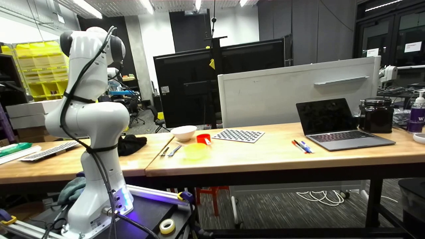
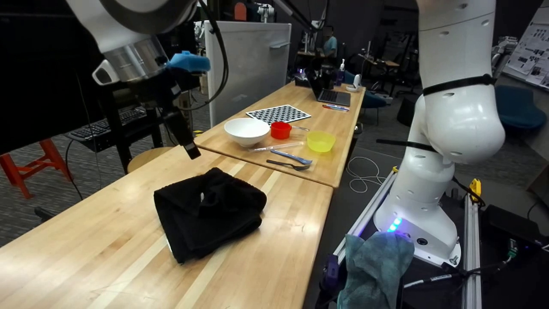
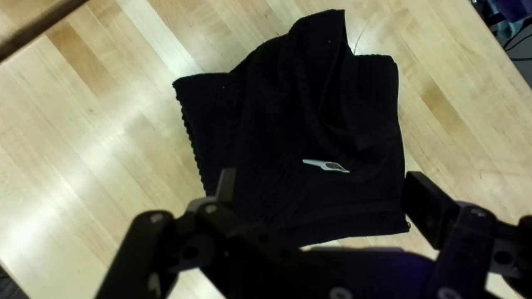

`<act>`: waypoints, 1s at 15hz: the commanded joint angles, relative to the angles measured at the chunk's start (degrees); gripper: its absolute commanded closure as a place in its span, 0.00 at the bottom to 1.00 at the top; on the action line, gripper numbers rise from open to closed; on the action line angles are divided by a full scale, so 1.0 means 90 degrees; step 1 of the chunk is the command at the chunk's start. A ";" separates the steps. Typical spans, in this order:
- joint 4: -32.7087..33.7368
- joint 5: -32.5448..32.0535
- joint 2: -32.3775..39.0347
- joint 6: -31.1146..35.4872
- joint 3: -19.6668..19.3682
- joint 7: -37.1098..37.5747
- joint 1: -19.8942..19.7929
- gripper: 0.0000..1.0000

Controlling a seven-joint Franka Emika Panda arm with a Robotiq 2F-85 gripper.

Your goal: Move the black item closer to the bowl

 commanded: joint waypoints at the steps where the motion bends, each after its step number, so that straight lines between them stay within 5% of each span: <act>1: -0.0074 0.0063 0.0003 0.0045 -0.0080 -0.0013 0.0071 0.00; 8: -0.0518 0.0228 0.0011 0.0402 -0.0049 0.0067 0.0063 0.00; 15: -0.0397 0.0227 0.1551 0.0893 -0.0188 -0.0054 0.0133 0.00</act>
